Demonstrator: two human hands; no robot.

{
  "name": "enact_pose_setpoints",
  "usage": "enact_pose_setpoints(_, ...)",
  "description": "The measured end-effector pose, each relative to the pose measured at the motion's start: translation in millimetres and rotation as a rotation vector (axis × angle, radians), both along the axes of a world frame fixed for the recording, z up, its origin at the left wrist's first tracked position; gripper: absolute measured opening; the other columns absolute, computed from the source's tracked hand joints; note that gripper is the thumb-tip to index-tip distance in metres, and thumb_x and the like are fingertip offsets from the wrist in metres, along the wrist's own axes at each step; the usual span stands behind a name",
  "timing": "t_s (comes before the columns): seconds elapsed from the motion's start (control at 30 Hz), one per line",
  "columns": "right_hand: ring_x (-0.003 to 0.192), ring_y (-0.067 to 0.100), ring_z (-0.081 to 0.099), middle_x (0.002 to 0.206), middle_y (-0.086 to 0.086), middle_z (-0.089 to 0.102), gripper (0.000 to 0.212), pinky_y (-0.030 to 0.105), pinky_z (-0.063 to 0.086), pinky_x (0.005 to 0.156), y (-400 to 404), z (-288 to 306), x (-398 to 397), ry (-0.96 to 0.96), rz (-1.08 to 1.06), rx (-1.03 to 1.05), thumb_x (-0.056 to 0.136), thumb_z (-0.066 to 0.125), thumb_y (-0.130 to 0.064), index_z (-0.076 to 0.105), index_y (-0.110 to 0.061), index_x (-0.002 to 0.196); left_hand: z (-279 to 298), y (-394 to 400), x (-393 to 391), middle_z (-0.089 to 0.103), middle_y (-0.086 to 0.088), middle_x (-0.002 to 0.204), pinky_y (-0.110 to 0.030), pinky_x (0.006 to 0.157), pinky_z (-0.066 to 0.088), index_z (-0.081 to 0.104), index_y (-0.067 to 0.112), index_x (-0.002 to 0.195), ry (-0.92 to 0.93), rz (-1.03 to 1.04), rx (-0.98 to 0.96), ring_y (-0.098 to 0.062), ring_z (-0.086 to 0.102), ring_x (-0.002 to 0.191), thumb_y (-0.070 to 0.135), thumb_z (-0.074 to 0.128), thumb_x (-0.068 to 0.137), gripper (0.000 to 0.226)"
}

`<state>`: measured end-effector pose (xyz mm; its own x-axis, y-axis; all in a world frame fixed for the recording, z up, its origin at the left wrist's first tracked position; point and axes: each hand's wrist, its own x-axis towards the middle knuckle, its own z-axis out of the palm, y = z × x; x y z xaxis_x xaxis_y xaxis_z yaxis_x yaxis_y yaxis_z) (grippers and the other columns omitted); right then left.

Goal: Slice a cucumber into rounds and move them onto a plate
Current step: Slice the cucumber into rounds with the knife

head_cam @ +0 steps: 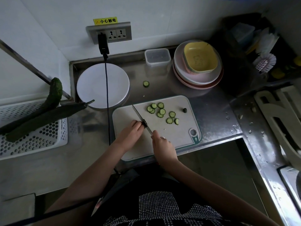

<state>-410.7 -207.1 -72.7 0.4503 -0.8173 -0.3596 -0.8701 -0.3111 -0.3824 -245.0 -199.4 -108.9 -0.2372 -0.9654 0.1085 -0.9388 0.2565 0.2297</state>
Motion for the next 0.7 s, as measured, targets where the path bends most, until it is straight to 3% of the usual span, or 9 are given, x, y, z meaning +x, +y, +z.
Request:
enact_pose_setpoints(0.17,0.078,0.037,0.064,0.088,0.019,0.065,0.017,0.037,0.041,0.057,1.1,-1.4,4.8,-0.004,-0.032,0.026,0.104,0.031,-0.023,0.039,-0.01,0.11,-0.6,-0.5,-0.7,0.058,-0.012,0.091,-0.029,0.043,0.05,0.064,0.0,0.093,0.01,0.016,0.016,-0.022,0.046,0.091,-0.006,0.084,0.05,0.048)
enact_pose_setpoints(0.27,0.08,0.038,0.062,0.089,0.019,0.063,0.004,0.039,0.041,0.059,0.1,-4.2,8.1,0.01,-0.063,0.093,0.101,0.034,-0.015,0.035,-0.012,0.104,-0.2,-0.2,-2.2,0.059,-0.013,0.091,-0.03,0.043,0.051,0.063,0.0,0.089,0.007,0.02,0.026,-0.025,0.051,0.09,-0.012,0.079,0.047,0.047)
enact_pose_setpoints(0.37,0.083,0.039,0.061,0.092,0.019,0.063,0.008,0.038,0.04,0.061,-0.2,-6.6,8.7,0.044,-0.065,0.119,0.098,0.036,-0.01,0.034,-0.013,0.105,-4.7,0.1,-1.4,0.059,-0.014,0.092,-0.035,0.044,0.053,0.062,-0.001,0.088,0.026,0.033,0.026,-0.025,0.046,0.091,-0.013,0.077,0.05,0.043)
enact_pose_setpoints(0.5,0.087,0.04,0.062,0.096,0.02,0.063,0.014,0.04,0.042,0.064,-0.2,-3.5,9.2,0.065,-0.061,0.127,0.098,0.036,-0.009,0.035,-0.013,0.111,-4.8,0.0,-2.1,0.061,-0.014,0.09,-0.033,0.047,0.053,0.063,0.001,0.085,0.014,0.041,0.013,-0.026,0.054,0.087,-0.011,0.077,0.051,0.038)
enact_pose_setpoints(0.6,0.088,0.039,0.062,0.096,0.019,0.063,0.01,0.041,0.044,0.065,-2.0,-1.2,10.3,0.052,-0.075,0.143,0.099,0.035,-0.009,0.035,-0.013,0.108,-5.6,-0.1,-2.6,0.06,-0.015,0.091,-0.033,0.047,0.053,0.063,0.0,0.086,0.043,0.059,0.012,-0.024,0.047,0.089,-0.013,0.076,0.049,0.041)
enact_pose_setpoints(0.7,0.084,0.038,0.062,0.093,0.019,0.063,0.006,0.042,0.046,0.064,-4.6,2.5,7.5,0.02,-0.105,0.126,0.102,0.033,-0.019,0.036,-0.014,0.104,-6.7,1.1,-3.4,0.058,-0.013,0.091,-0.034,0.043,0.051,0.061,0.001,0.086,0.069,0.094,0.043,-0.025,0.05,0.087,-0.013,0.078,0.048,0.044)
